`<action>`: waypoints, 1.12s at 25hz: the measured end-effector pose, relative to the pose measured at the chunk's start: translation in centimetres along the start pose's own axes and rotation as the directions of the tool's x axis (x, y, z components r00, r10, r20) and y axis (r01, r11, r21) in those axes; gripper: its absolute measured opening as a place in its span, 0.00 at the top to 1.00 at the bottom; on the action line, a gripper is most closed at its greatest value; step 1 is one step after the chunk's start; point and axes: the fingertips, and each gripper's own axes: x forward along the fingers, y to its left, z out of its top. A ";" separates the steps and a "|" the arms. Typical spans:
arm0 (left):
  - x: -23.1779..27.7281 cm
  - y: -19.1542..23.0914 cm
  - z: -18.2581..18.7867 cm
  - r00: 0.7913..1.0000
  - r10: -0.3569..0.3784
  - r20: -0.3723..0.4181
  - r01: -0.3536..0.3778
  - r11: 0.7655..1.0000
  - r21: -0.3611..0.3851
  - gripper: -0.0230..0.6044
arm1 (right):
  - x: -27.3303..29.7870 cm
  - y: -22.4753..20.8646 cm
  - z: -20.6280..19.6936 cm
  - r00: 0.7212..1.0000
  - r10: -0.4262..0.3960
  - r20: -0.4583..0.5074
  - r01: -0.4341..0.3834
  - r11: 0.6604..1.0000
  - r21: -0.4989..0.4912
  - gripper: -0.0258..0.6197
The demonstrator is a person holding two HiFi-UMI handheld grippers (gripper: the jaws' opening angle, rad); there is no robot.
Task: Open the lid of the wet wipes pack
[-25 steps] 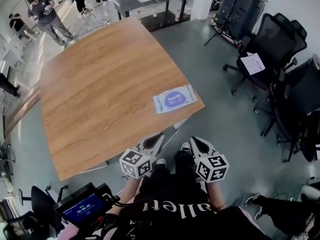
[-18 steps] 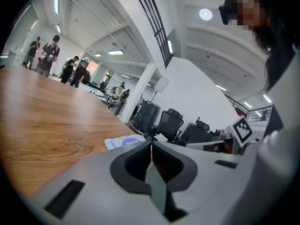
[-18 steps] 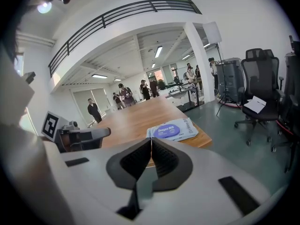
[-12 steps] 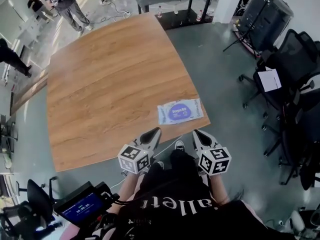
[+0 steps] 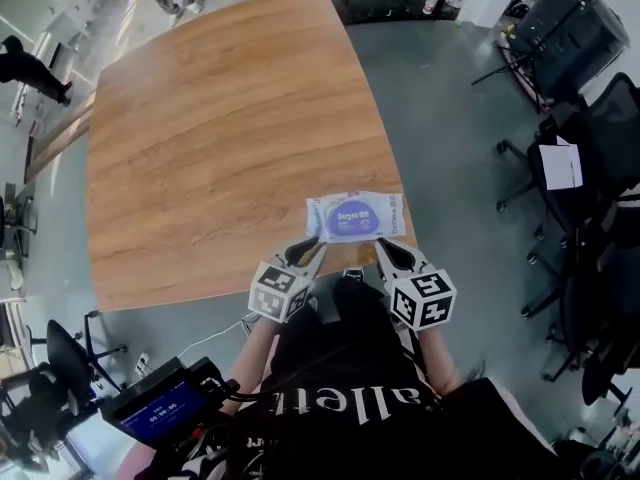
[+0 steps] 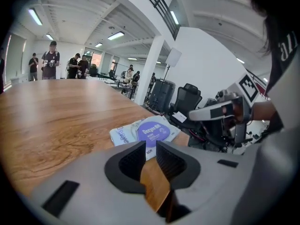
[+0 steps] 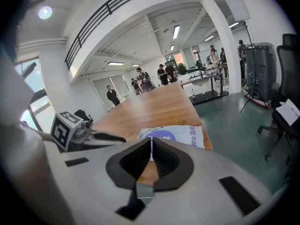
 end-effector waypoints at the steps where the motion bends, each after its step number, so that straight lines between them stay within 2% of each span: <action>1: 1.4 0.2 -0.4 1.000 0.005 -0.026 -0.004 1.000 0.008 0.87 | 0.5 -0.7 -0.2 1.000 0.013 -0.024 -0.014 1.000 -0.006 0.94; 3: 3.4 0.6 -0.5 0.998 0.022 -0.067 -0.019 0.999 0.041 0.86 | 1.3 -1.7 -0.6 0.997 0.031 -0.070 -0.033 0.999 -0.030 0.94; 6: 3.8 1.7 -1.4 0.992 0.059 -0.110 -0.045 0.991 0.123 0.85 | 2.0 -0.8 -0.9 0.993 0.048 -0.108 -0.058 0.994 -0.096 0.94; 10: 4.6 2.5 -2.4 0.982 0.060 -0.181 -0.025 0.982 0.187 0.84 | 3.2 -0.3 -0.6 0.988 0.065 -0.141 -0.093 0.974 -0.206 0.94; 13: 5.0 2.4 -2.7 0.979 0.052 -0.196 -0.013 0.980 0.200 0.84 | 3.9 0.1 -0.7 0.978 0.087 -0.188 -0.144 0.938 -0.314 0.87; 15: 5.0 2.3 -2.8 0.980 0.055 -0.189 -0.015 0.978 0.206 0.84 | 4.4 0.7 -1.1 0.968 0.098 -0.230 -0.185 0.899 -0.398 0.83; 17: 5.0 2.3 -2.9 0.982 0.056 -0.181 -0.019 0.979 0.205 0.84 | 4.9 1.3 -1.7 0.956 0.096 -0.277 -0.226 0.841 -0.491 0.82; 18: 4.9 2.2 -2.8 0.982 0.058 -0.180 -0.020 0.979 0.205 0.84 | 5.1 1.5 -2.0 0.949 0.087 -0.302 -0.247 0.802 -0.544 0.81; 21: 5.1 2.2 -2.7 0.981 0.062 -0.183 -0.023 0.977 0.210 0.84 | 5.9 1.8 -3.1 0.931 0.037 -0.363 -0.303 0.634 -0.712 0.79; 23: 5.2 2.2 -2.7 0.981 0.060 -0.186 -0.020 0.977 0.210 0.84 | 6.6 1.7 -3.8 0.925 -0.002 -0.380 -0.325 0.514 -0.794 0.79; 24: 5.2 2.3 -2.7 0.980 0.059 -0.187 -0.019 0.978 0.209 0.83 | 7.0 1.7 -4.0 0.925 -0.014 -0.381 -0.331 0.467 -0.820 0.79; 26: 5.3 2.4 -2.8 0.980 0.059 -0.190 -0.019 0.978 0.206 0.83 | 7.7 1.8 -4.1 0.923 -0.017 -0.385 -0.344 0.415 -0.843 0.79; 28: 5.3 2.6 -2.8 0.980 0.061 -0.191 -0.021 0.979 0.205 0.83 | 8.2 1.9 -4.3 0.914 -0.006 -0.406 -0.370 0.395 -0.841 0.79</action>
